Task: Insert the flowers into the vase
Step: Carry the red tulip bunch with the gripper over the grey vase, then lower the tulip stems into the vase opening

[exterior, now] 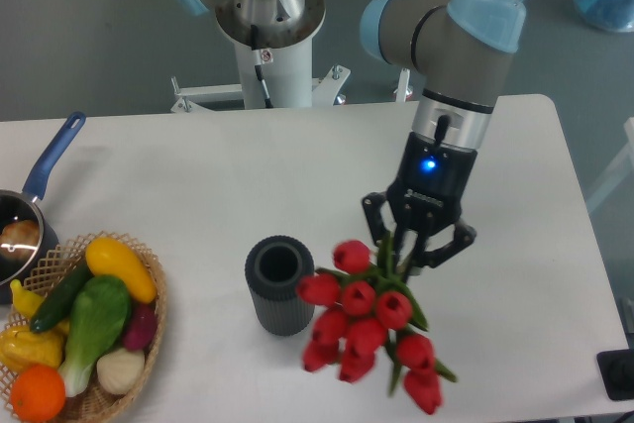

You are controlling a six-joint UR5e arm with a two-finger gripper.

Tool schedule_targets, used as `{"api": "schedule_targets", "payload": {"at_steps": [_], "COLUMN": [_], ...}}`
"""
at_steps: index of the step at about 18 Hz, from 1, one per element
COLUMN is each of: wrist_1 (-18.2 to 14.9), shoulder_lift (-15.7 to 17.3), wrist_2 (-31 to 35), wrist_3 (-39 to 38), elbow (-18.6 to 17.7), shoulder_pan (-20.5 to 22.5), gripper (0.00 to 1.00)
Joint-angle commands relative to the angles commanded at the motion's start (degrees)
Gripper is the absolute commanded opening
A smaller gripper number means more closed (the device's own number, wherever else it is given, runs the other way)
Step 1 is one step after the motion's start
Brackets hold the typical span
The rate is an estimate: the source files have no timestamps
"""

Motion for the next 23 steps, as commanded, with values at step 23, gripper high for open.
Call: {"api": "schedule_targets", "payload": {"at_steps": [23], "wrist_1": [0.09], "shoulder_lift": [-0.44], "wrist_2": [-23.57], "wrist_3": [6.15], "elbow": [-9.05], "shoulder_pan": [-1.41], "gripper": [0.09]}}
